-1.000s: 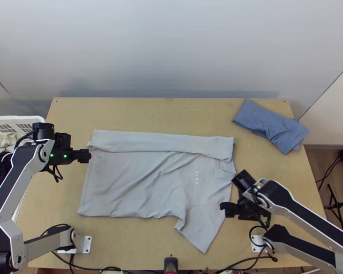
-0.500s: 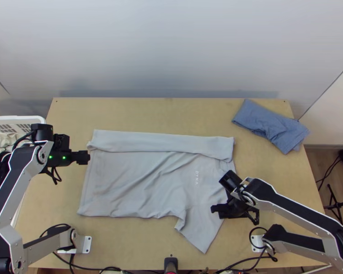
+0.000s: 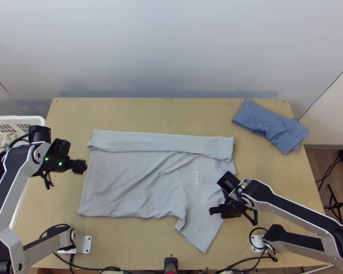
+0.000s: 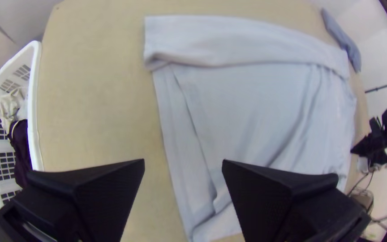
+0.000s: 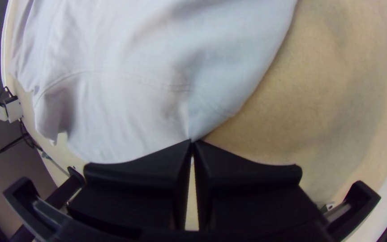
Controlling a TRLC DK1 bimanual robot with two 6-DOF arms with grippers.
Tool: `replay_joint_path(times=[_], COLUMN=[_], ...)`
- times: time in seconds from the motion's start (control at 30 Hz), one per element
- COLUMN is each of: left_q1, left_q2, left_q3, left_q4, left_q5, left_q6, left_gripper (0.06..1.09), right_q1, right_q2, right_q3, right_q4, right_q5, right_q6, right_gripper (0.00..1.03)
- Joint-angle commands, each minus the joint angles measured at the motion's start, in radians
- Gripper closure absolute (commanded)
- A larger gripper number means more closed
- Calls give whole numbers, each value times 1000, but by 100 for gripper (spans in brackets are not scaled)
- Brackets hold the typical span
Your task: Fold the t-shirt
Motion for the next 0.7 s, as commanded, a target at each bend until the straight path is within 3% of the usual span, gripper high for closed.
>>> replay_joint_path(times=[0.0,0.1,0.23,0.37,0.5,0.57,0.67], left_q1=[32,20,-59,-148,-175,-175,-175], left_q2=[25,68,111,117,134,140,164], left_q3=[25,2,-36,-147,-180,-191,-202], left_q4=[-321,-427,-488,-428,-379,-346,-319], left_q5=[-56,-146,-200,-271,-281,-288,-288], left_q6=[323,401,370,332,310,309,301], left_gripper=[23,24,24,24,25,37,38], right_q1=[8,8,8,7,4,4,2], right_q2=[-10,-6,-6,-6,-16,-21,-21], right_q3=[-4,2,-3,-1,-4,-6,-4], right_q4=[17,25,26,28,28,28,29], right_q5=[4,5,5,5,5,5,5], right_q6=[-13,-12,-12,-12,-7,-6,-4], right_gripper=[100,100,100,100,100,100,100])
